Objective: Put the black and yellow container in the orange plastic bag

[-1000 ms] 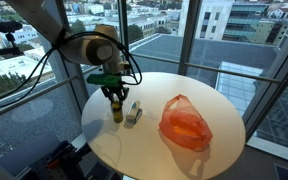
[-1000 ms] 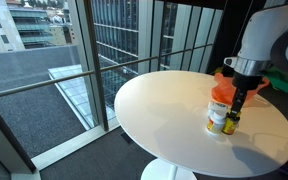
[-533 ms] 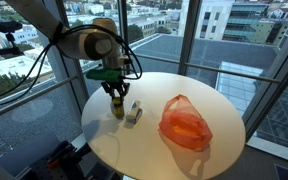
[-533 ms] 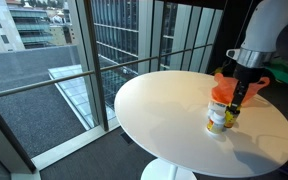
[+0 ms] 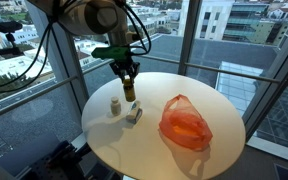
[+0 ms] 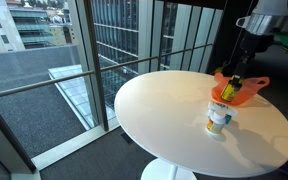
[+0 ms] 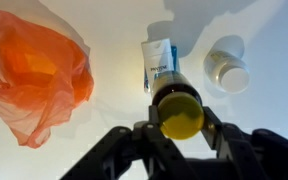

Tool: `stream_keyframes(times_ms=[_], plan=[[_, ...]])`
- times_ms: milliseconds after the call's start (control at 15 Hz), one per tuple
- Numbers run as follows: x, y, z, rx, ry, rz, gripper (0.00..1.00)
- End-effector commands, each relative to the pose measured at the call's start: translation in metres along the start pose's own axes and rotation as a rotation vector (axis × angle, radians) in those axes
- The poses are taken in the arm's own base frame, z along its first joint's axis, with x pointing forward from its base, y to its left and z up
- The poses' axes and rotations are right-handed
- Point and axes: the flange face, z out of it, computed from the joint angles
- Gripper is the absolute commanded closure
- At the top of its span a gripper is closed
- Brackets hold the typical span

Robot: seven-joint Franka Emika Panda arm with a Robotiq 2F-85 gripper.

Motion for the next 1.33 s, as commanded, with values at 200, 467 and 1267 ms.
stream_keyframes(times_ms=[200, 467, 1267], plan=[[0.015, 0.066, -0.035, 0.0, 0.028, 0.145, 0.8], [0.015, 0.104, -0.04, -0.009, 0.043, 0.219, 0.8], [0.007, 0.209, -0.014, 0.008, 0.021, 0.418, 0.8]])
